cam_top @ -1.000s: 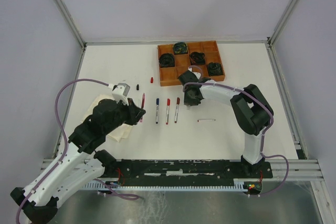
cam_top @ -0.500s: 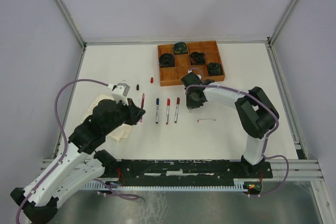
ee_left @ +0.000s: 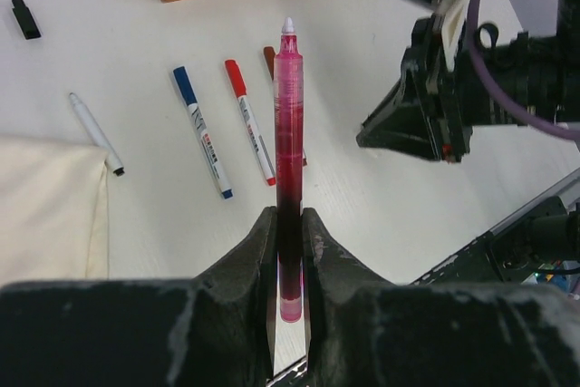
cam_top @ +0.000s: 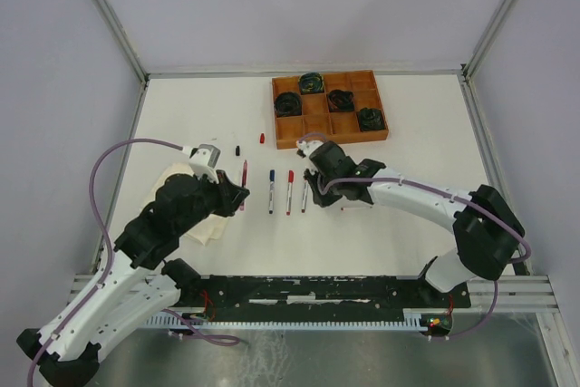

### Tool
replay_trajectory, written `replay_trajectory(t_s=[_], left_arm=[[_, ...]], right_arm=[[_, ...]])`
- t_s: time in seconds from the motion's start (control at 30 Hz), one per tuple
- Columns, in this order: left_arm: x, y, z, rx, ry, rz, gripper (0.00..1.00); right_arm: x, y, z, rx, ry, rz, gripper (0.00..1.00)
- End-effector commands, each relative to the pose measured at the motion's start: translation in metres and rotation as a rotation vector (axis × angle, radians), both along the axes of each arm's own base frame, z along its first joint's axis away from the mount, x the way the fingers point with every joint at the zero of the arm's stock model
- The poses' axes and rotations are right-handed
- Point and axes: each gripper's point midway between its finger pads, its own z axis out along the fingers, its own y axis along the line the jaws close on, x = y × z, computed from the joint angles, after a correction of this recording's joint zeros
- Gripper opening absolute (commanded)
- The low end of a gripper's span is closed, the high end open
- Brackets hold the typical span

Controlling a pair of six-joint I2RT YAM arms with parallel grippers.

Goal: Insert the pens into the pen caps
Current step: Pick up the pen cap from the center of the board, then place the pen cap at the center of the board.

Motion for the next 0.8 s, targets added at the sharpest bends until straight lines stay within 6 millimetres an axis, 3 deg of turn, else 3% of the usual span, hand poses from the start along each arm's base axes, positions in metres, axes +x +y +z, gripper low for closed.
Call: replay_trajectory(t_s=[0.0, 0.2, 0.47, 0.77], left_arm=[[0.006, 0.004, 0.014, -0.008, -0.072, 0.022, 0.04], [0.003, 0.016, 0.025, -0.031, -0.117, 0.067, 0.03], [-0.002, 0.046, 0.047, -0.089, -0.207, 0.196, 0.04], [-0.001, 0.047, 0.045, -0.083, -0.2, 0.202, 0.04]], right_arm=[[-0.024, 0.015, 0.003, -0.078, -0.049, 0.254, 0.2], [-0.047, 0.028, -0.01, -0.117, -0.011, 0.427, 0.2], [-0.076, 0.036, -0.03, -0.248, 0.053, 0.641, 0.21], [-0.084, 0.043, -0.049, -0.292, 0.09, 0.682, 0.28]])
